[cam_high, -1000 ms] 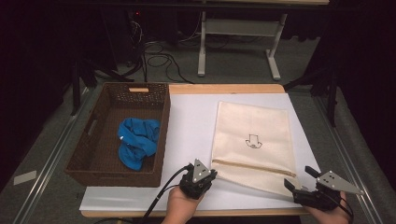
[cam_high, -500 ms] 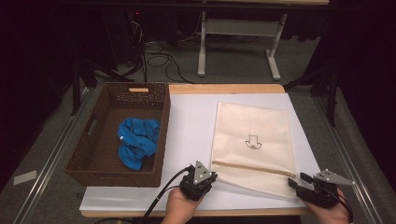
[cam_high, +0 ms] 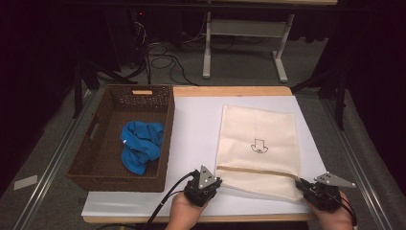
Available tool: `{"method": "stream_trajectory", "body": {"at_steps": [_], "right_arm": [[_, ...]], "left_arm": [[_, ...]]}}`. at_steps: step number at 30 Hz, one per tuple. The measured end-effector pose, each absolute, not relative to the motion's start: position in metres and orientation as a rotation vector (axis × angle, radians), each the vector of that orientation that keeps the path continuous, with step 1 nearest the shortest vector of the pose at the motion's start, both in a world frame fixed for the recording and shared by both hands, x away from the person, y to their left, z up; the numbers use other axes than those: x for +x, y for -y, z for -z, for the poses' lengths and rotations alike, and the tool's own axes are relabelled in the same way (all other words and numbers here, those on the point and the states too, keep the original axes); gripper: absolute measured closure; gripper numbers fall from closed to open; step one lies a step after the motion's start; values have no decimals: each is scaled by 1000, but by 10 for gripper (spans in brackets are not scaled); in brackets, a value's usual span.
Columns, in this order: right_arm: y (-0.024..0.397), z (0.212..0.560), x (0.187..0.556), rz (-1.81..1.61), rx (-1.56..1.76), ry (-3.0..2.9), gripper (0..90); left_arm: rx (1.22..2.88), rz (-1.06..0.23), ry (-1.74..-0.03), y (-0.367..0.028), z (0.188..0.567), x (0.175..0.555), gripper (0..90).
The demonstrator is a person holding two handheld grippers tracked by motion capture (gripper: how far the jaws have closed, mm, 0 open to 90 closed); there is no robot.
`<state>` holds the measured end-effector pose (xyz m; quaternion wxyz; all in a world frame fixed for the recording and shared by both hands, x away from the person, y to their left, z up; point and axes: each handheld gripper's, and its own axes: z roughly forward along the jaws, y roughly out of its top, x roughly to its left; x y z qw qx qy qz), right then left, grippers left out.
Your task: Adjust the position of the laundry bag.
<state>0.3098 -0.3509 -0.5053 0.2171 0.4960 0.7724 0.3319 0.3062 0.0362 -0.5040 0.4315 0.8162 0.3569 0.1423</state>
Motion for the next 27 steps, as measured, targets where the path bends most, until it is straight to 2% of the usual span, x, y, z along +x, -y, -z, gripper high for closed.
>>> {"method": "stream_trajectory", "body": {"at_steps": [27], "right_arm": [[299, 501, 347, -988, 1241, -2217, 821]], "left_arm": [[2083, -390, -992, -77, 507, 289, 855]]}}
